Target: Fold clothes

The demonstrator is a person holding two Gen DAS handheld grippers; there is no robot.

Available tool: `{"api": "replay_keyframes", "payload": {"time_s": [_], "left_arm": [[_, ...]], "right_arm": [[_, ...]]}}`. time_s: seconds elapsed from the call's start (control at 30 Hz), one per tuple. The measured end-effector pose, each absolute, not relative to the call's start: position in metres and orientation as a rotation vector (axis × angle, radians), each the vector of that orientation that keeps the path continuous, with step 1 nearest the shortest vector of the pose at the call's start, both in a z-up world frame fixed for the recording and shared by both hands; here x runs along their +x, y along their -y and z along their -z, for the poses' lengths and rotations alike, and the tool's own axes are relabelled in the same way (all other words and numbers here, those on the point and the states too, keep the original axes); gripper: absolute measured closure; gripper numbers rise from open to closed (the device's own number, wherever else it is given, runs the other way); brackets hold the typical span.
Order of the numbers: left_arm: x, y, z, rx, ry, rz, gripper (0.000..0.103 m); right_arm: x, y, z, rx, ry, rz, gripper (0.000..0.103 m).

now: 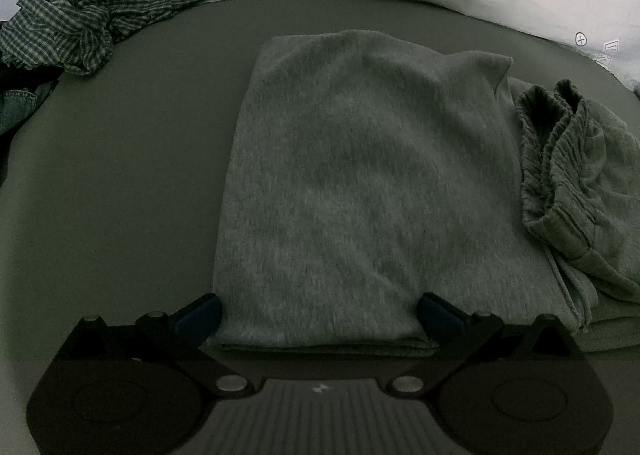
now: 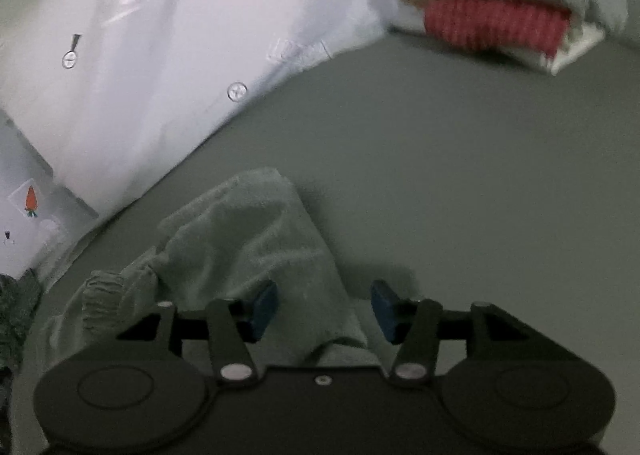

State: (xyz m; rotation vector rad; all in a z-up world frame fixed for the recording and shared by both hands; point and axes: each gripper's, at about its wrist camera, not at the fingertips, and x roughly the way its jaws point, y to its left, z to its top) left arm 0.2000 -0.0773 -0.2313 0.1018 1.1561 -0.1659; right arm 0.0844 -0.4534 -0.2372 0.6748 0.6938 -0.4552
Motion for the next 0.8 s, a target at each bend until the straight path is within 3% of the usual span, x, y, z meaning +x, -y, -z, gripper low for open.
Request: {"api": "replay_keyframes", "payload": {"time_s": [0.07, 0.17, 0.2, 0.27, 0.53, 0.8], "left_arm": [[0.200, 0.077, 0.232, 0.102, -1.155, 0.166, 0.000], [0.199, 0.077, 0.232, 0.101, -1.152, 0.166, 0.000], [0.199, 0.077, 0.233, 0.101, -1.152, 0.166, 0.000], [0.199, 0.077, 0.233, 0.101, -1.151, 0.167, 0.000], [0.201, 0.077, 0.232, 0.097, -1.158, 0.171, 0.000], [0.201, 0.077, 0.232, 0.096, -1.162, 0.171, 0.000]], "right_arm": [[0.084, 0.457, 0.242, 0.740, -0.674, 0.452, 0.048], [0.087, 0.459, 0.246, 0.795, -0.659, 0.425, 0.065], [0.087, 0.461, 0.249, 0.827, -0.657, 0.410, 0.080], [0.084, 0.468, 0.252, 0.917, -0.633, 0.371, 0.093], [0.075, 0.467, 0.237, 1.194, -0.396, 0.207, 0.096], [0.108, 0.429, 0.211, 1.283, -0.351, -0.010, 0.096]]}}
